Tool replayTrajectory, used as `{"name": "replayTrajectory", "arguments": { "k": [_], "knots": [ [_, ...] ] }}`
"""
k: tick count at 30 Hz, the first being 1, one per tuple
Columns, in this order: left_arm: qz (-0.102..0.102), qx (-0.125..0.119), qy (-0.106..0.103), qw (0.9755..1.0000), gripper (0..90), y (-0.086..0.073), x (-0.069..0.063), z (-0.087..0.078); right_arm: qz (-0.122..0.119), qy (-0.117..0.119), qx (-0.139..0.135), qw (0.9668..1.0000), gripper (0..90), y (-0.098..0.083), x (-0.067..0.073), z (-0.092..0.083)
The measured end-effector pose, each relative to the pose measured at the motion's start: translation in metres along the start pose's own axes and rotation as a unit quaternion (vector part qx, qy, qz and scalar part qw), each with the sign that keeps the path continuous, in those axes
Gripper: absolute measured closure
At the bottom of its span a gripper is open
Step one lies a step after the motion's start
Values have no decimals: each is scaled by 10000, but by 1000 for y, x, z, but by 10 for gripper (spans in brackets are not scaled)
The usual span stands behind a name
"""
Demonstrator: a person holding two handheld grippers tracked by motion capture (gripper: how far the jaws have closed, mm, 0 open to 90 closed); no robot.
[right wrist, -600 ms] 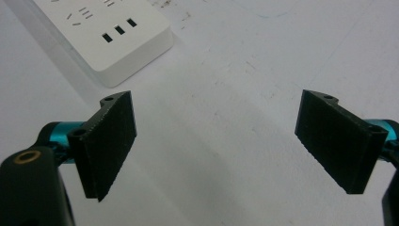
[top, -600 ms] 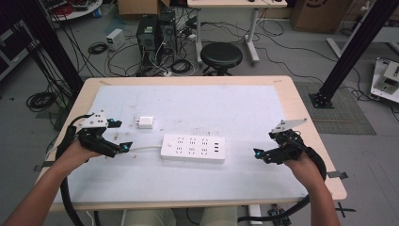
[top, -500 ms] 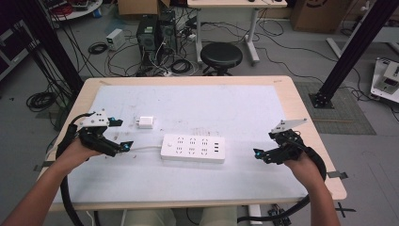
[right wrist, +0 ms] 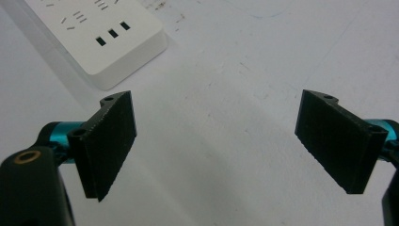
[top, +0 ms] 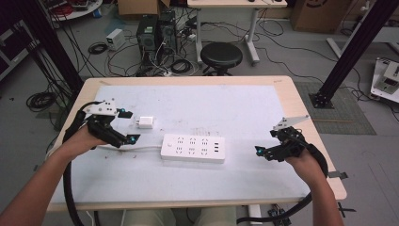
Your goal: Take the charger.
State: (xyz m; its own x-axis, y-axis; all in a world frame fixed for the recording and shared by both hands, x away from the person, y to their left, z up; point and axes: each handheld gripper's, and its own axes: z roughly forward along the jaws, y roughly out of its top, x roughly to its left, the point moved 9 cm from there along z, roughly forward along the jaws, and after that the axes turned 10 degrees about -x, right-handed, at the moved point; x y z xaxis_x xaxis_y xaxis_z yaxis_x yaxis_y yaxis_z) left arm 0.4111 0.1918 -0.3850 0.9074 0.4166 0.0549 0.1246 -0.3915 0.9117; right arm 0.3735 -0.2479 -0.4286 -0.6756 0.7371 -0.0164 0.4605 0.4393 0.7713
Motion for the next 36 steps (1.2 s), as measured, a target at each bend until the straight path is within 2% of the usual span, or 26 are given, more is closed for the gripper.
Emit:
{"name": "replayTrajectory", "arguments": {
  "k": [2, 3, 5, 7, 8, 9, 10, 13, 15, 21, 23, 24, 25, 28, 31, 33, 34, 36],
  "knots": [
    [264, -79, -141, 9995, 144, 9, 4, 4, -8, -20, 18, 10000, 132, 2, -1, 1],
    [332, -110, -210, 9992, 159, 14, 5, 7, -23, -5, 25, 10000, 132, 3, -1, 1],
    [325, -156, -346, 9988, 158, 20, 10, 13, -57, 5, 28, 10000, 132, 4, -1, 1],
    [295, -63, -405, 9987, 158, 23, 16, 18, -88, 11, 35, 10000, 132, 5, -2, 1],
    [345, -21, -400, 9986, 158, 24, 20, 21, -81, 10, 52, 10000, 132, 5, -1, 1],
    [398, 17, -496, 9980, 158, 27, 25, 25, -43, -7, 62, 10000, 132, 4, -2, 0],
    [398, 17, -496, 9980, 158, 27, 25, 25, -43, -7, 62, 10000, 132, 4, -2, 0],
    [491, 64, -516, 9974, 158, 29, 35, 31, -16, -33, 88, 10000, 132, 4, -4, -1],
    [671, 340, -565, 9956, 158, 22, 48, 35, -31, -49, 101, 9999, 132, 5, -6, -2],
    [681, 566, -660, 9939, 158, 12, 61, 42, -26, -75, 157, 9998, 132, 6, -8, -3],
    [767, 796, -699, 9914, 158, 5, 67, 45, -12, -98, 167, 9998, 132, 6, -9, -4],
    [767, 796, -699, 9914, 158, 5, 67, 45, -12, -98, 167, 9998, 132, 6, -9, -4],
    [778, 915, -755, 9899, 159, 1, 72, 49, -17, -125, 224, 9997, 132, 6, -10, -5],
    [705, 926, -742, 9904, 158, -3, 76, 53, -23, -136, 241, 9996, 132, 6, -11, -5],
    [713, 1129, -747, 9882, 159, -16, 82, 57, -1, -152, 267, 9995, 132, 6, -11, -4],
    [699, 1152, -733, 9882, 158, -18, 83, 58, 23, -145, 281, 9995, 132, 6, -10, -4],
    [757, 1265, -755, 9862, 158, -25, 86, 61, 21, -144, 305, 9994, 132, 6, -10, -4],
    [732, 1314, -786, 9855, 158, -30, 87, 64, -31, -147, 323, 9994, 132, 6, -11, -2]
  ]
}}
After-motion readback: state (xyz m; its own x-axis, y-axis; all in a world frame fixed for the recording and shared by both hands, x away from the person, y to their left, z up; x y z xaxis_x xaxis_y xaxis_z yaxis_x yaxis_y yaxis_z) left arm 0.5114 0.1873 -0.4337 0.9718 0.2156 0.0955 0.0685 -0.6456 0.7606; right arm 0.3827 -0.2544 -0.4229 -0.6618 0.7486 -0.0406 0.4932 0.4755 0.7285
